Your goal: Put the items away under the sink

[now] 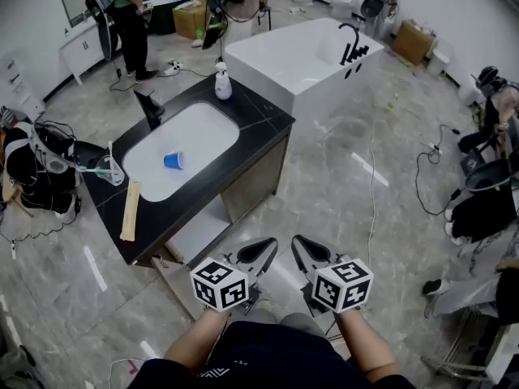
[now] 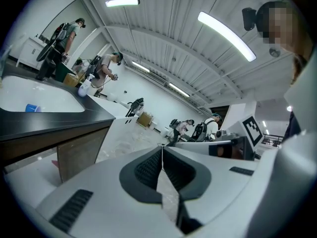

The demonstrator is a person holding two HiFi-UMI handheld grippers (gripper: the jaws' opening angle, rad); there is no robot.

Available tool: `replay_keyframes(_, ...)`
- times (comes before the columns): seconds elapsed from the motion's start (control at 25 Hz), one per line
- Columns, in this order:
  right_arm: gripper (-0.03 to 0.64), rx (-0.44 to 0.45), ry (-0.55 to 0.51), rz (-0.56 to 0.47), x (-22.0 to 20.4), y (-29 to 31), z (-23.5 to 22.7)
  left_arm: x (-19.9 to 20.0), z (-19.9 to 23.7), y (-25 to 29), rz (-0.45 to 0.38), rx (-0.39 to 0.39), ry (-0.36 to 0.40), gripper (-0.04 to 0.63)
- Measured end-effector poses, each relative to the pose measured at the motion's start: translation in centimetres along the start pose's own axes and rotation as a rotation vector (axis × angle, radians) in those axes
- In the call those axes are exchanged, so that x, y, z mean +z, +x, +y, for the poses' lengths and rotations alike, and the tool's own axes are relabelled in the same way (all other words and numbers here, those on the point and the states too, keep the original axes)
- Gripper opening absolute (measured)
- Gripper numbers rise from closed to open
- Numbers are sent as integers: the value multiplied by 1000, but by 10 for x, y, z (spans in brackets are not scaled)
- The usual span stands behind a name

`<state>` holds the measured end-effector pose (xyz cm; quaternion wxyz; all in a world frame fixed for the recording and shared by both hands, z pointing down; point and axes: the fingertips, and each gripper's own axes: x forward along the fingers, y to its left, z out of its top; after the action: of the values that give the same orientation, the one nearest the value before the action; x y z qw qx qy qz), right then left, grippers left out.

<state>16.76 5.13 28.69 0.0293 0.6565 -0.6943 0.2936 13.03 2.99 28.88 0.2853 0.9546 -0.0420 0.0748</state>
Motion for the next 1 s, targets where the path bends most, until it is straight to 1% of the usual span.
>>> replay_keyframes(0.2,35,41,-7,7,8,14,1,10,6,-2,-24,47,17,14)
replay_keyframes(0.44,35,110,-50,33,22,36,0,25,21,-1,-51,122,27,14)
replay_keyframes(0.52,35,128,-63,42,29,44,-5,31,28,1,-63,153,31,14)
replay_keyframes(0.64,35,160,-90,59,40,55,-13,42,42,4,-95,216,15,14)
replay_keyframes(0.76,35,194,-111,63,55,63,-25,53,48,17,-126,255,9,14)
replay_keyframes(1.0,35,283,-128,92,74,78,-46,68,54,50,-154,322,-5,14)
